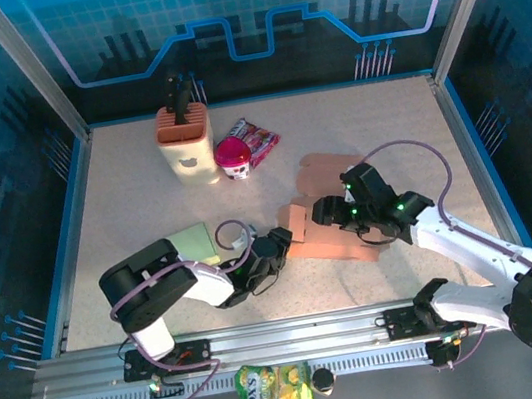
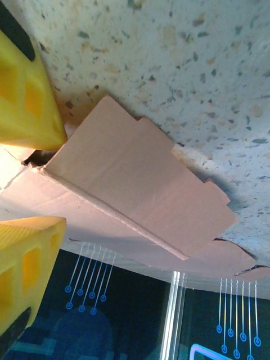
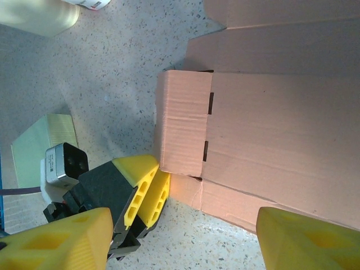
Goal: Fold the paper box
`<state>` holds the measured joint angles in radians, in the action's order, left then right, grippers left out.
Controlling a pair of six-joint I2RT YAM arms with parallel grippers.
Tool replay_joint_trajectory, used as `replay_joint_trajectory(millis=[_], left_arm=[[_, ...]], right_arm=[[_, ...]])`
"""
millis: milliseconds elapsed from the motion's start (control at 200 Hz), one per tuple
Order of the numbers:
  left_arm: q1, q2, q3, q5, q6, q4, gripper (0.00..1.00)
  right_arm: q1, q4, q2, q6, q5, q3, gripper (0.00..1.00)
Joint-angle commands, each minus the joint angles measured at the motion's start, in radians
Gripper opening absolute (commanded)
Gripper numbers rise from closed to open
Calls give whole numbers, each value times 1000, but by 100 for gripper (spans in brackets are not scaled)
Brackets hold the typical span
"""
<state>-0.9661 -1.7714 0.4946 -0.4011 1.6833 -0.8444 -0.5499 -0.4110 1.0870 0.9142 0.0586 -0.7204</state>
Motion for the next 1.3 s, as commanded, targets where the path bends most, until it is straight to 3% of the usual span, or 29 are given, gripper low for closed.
replay_joint_trajectory(millis=[0, 215, 375, 565, 795, 980, 1296], left_arm=[[1, -30, 16, -36, 26, -55, 33], [15, -81, 11, -39, 15, -160, 11], [17, -71, 13, -50, -16, -189, 0], [13, -6, 8, -85, -38, -190, 0], [12, 22, 20, -88, -23, -203, 0], [7, 8, 28, -82, -10, -234, 0], [1, 30, 45, -74, -24, -216, 0]], right_arm=[[-13, -16, -16, 7, -13, 15, 68], [-15, -16, -44, 23, -12, 37, 68], [-70, 11, -100, 120, -53, 103, 67], [-203, 166, -214, 415, -154, 287, 67], [-304, 294, -337, 750, -318, 461, 76], [-300, 362, -365, 772, -412, 471, 81], [-241, 574, -195, 830, -362, 498, 78]])
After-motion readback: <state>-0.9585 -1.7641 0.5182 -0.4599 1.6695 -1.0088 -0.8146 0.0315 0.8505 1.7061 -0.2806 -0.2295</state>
